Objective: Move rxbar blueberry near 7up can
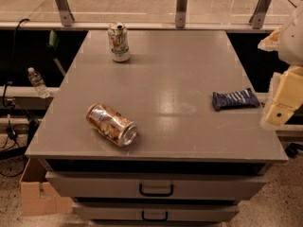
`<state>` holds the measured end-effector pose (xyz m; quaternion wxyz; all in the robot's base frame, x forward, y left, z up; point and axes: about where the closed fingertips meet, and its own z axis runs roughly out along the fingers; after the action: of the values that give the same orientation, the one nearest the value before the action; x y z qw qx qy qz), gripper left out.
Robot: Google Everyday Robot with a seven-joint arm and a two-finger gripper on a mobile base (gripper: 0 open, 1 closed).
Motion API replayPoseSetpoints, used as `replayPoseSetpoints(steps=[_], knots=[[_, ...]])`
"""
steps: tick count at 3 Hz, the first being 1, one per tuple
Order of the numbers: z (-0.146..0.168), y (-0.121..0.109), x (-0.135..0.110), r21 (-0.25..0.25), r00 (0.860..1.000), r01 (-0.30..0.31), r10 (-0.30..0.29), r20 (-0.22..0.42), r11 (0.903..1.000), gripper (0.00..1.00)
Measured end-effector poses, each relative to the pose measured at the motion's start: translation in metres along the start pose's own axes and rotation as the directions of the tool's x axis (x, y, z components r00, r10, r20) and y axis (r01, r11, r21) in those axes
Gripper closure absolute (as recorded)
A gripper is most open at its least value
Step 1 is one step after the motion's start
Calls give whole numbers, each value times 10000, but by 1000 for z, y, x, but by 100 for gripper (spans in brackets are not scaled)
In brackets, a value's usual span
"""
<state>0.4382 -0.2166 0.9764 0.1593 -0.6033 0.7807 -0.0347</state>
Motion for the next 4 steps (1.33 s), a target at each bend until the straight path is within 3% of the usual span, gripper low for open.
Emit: replayPoseSetpoints(steps=[1, 2, 4], knots=[[0, 0, 0, 2, 10000, 0, 0, 1, 10000, 0], [21, -12, 7, -172, 9994, -150, 156, 320, 9997, 0], [89, -67, 23, -580, 9899, -333, 409, 1359, 9978, 0]])
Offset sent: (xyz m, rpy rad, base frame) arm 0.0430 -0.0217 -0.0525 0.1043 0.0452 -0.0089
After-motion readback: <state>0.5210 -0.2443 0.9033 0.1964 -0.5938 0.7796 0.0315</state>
